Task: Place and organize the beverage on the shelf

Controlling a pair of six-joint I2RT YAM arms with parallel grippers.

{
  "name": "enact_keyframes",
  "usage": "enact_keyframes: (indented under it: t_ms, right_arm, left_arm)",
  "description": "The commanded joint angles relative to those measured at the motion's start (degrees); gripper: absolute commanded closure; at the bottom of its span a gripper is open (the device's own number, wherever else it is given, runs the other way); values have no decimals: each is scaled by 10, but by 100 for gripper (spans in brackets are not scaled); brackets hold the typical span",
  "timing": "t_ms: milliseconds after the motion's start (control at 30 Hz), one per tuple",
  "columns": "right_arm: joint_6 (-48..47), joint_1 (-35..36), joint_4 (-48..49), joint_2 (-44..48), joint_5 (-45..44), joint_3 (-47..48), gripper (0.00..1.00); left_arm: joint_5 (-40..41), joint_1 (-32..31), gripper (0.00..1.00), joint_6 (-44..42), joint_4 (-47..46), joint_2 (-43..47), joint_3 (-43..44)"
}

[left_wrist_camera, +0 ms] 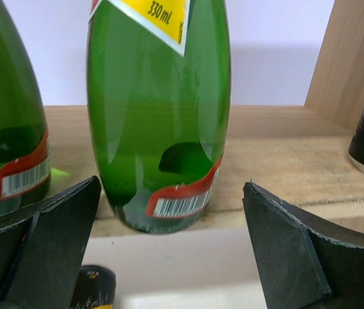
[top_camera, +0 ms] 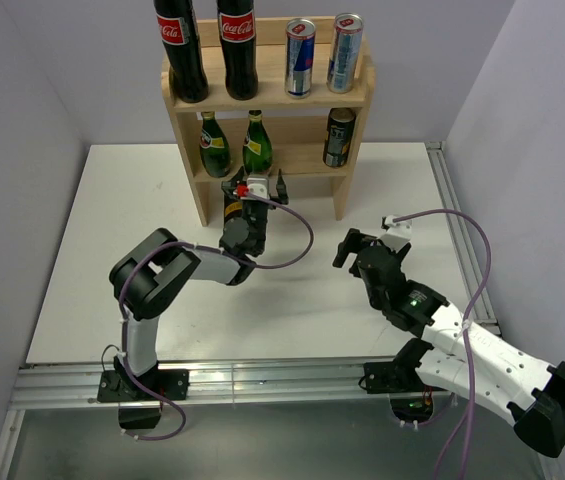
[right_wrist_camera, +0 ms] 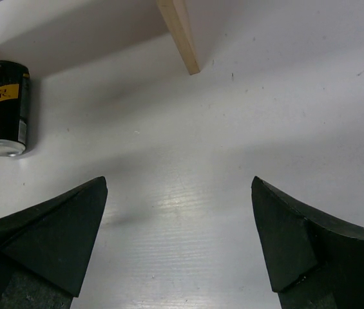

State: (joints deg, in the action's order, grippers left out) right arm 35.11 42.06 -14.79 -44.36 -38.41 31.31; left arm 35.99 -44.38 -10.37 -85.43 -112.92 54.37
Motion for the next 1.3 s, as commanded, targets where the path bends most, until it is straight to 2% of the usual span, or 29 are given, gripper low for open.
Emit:
enact_keyframes:
  t_ms: [0, 400, 500, 667, 867, 967, 1000, 1033, 1133, 1267]
  right_arm:
    - [9, -4, -5, 15, -6, -11, 0]
    - [17, -4, -15, 34, -2, -14, 0]
    - [20, -4, -21, 44, -1, -16, 0]
    - [26, -3, -27, 60, 5, -20, 0]
    - [36, -2, -29, 74, 18, -30, 0]
    - [40, -2, -34, 83, 17, -30, 0]
    - [40, -2, -37, 86, 16, -30, 0]
    - [40, -2, -41, 90, 15, -29, 0]
    - [40, -2, -47, 98, 11, -28, 1]
    - [40, -2, -46, 101, 8, -32, 0]
  left_arm:
    - [70, -1, 1, 23, -177, -19, -42]
    - [129, -48, 1, -30, -208, 49, -145]
    - [159, -78, 1, -35, -193, 83, -189]
    - [211, -107, 1, 23, -94, 164, -252]
    - [217, -104, 1, 0, -88, 177, -252]
    - [200, -86, 1, 69, 33, 191, -202]
    - [190, -77, 1, 98, 147, 199, -189]
    - [159, -66, 1, 187, 206, 218, -175]
    - [86, -12, 1, 282, 364, 237, -131]
    - [70, 26, 1, 286, 453, 224, -68]
